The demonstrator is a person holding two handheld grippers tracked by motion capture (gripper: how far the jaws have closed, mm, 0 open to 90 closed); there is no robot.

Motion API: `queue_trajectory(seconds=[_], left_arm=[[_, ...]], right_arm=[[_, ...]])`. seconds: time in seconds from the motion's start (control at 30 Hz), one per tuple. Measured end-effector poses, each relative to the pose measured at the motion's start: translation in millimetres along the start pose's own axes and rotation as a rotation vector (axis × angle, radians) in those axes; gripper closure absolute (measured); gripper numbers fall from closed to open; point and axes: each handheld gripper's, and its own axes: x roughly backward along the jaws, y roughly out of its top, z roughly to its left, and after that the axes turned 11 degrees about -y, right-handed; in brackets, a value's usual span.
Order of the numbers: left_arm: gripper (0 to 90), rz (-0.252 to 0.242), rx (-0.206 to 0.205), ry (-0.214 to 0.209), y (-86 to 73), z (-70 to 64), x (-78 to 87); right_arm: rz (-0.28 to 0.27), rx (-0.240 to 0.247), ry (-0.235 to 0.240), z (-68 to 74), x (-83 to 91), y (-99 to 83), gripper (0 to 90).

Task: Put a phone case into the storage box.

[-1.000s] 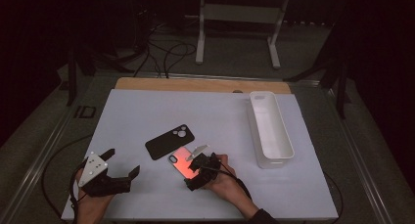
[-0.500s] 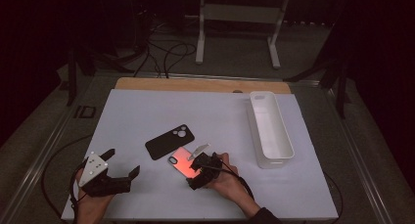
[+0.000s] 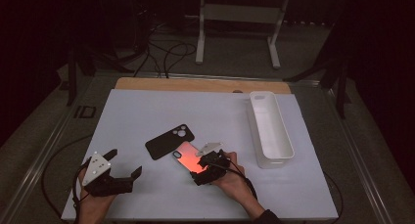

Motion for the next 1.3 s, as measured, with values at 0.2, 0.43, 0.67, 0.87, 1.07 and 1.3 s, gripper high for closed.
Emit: queue_trajectory(seconds=[0.2,0.43,0.67,0.87,1.07,1.3], left_arm=[[0.5,0.001,0.005,-0.011,1.1,-2.0,-1.9],[0.5,0.002,0.012,-0.041,3.6,-7.0,-7.0],[0.5,0.011,0.016,-0.061,5.8,-10.9,-11.5],[0.5,0.006,0.031,-0.105,13.8,-18.6,-20.5],[0.6,0.016,0.027,-0.138,23.7,-24.9,-31.1],[0.8,0.018,0.032,-0.163,36.9,-27.6,-40.8]], right_arm=[[-0.043,-0.018,-0.003,-2.6,8.4,1.3,16.4],[-0.089,-0.029,-0.004,-7.8,18.4,3.0,16.4],[-0.134,-0.045,-0.004,-12.3,27.0,5.1,16.4],[-0.182,-0.049,-0.01,-18.0,37.7,9.0,16.5],[-0.232,-0.052,-0.028,-23.6,50.7,12.7,16.5],[-0.278,-0.048,-0.038,-28.3,59.4,16.0,16.4]])
